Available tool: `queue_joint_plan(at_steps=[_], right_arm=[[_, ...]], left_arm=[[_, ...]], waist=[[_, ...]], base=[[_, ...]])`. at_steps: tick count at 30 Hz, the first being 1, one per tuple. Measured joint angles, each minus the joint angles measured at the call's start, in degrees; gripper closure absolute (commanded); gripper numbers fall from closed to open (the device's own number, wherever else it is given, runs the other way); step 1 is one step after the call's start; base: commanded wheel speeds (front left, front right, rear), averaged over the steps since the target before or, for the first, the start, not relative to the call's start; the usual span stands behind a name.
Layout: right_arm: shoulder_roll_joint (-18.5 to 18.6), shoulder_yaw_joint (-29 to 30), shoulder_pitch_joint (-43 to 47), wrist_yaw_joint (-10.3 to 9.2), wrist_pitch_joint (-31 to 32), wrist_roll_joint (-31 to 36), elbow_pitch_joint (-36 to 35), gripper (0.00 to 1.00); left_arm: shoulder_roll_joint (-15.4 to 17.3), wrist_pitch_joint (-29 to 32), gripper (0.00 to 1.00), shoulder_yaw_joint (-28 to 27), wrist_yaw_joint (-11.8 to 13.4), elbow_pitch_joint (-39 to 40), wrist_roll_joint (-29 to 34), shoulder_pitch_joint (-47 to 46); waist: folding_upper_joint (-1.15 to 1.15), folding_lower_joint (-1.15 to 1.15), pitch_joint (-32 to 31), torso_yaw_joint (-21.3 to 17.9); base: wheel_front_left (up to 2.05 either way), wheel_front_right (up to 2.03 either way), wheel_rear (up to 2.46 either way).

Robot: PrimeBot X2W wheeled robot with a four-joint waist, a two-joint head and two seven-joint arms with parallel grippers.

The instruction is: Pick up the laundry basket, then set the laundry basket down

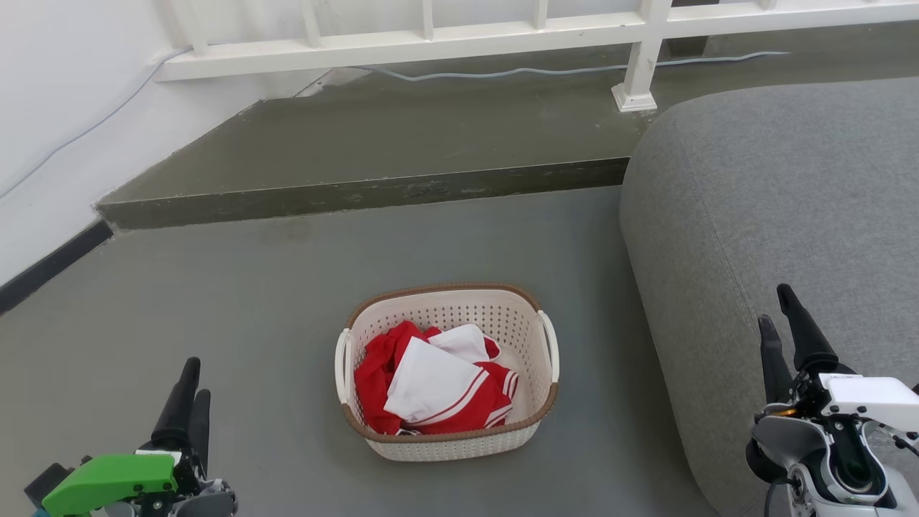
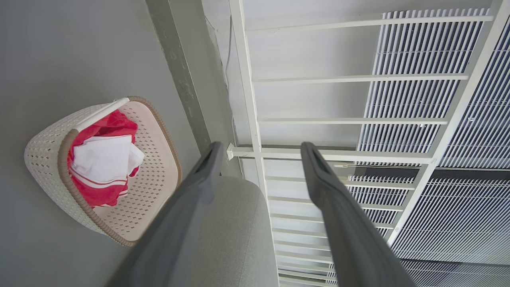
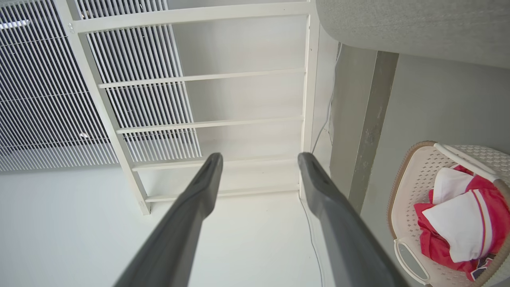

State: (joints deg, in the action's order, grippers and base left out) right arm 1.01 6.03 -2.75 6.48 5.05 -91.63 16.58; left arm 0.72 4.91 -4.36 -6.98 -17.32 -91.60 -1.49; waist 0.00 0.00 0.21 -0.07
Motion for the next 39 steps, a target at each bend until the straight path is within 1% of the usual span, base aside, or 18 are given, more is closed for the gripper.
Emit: queue_joint_plan(at_steps=[8,16,27,28,30,39], right_arm=[[0.4,-1.62,-0.07,0.01,-1.48,1.8,-1.68,0.0],[1.36,-3.53,-0.27,0.01,-3.49,5.31,-3.41,0.0],[3.52,-7.21,-0.42,0.03,-6.49,12.38,-4.82,0.0],[3.52,-7.21,-0.42,0.03,-6.49,12.38,-4.82,0.0],[4.35,-8.1,-0.6,0.04,-6.97,14.41,-4.98,0.0],[6.11,-10.91,-1.24,0.04,-9.11,21.9,-5.22,0.0]], left_arm=[[0.18,-2.09,0.0,1.0,0.0,1.46,0.9,-0.04],[1.12,-4.05,0.0,2.47,0.0,2.59,4.94,-0.07],[3.18,-6.65,0.0,4.87,-0.01,3.8,13.8,-0.23],[3.18,-6.65,0.0,4.87,-0.01,3.8,13.8,-0.23],[3.7,-7.05,0.0,5.36,-0.01,4.02,15.39,-0.25],[4.86,-9.03,0.0,6.5,0.0,4.56,25.41,-0.34]], waist=[[0.0,0.0,-0.04,-0.05],[0.0,0.0,-0.03,-0.13],[0.0,0.0,0.04,-0.28],[0.0,0.0,0.04,-0.28],[0.0,0.0,0.06,-0.31],[0.0,0.0,0.11,-0.39]], base=[[0.0,0.0,0.0],[0.0,0.0,0.0],[0.0,0.0,0.0],[0.0,0.0,0.0],[0.0,0.0,0.0],[0.0,0.0,0.0]])
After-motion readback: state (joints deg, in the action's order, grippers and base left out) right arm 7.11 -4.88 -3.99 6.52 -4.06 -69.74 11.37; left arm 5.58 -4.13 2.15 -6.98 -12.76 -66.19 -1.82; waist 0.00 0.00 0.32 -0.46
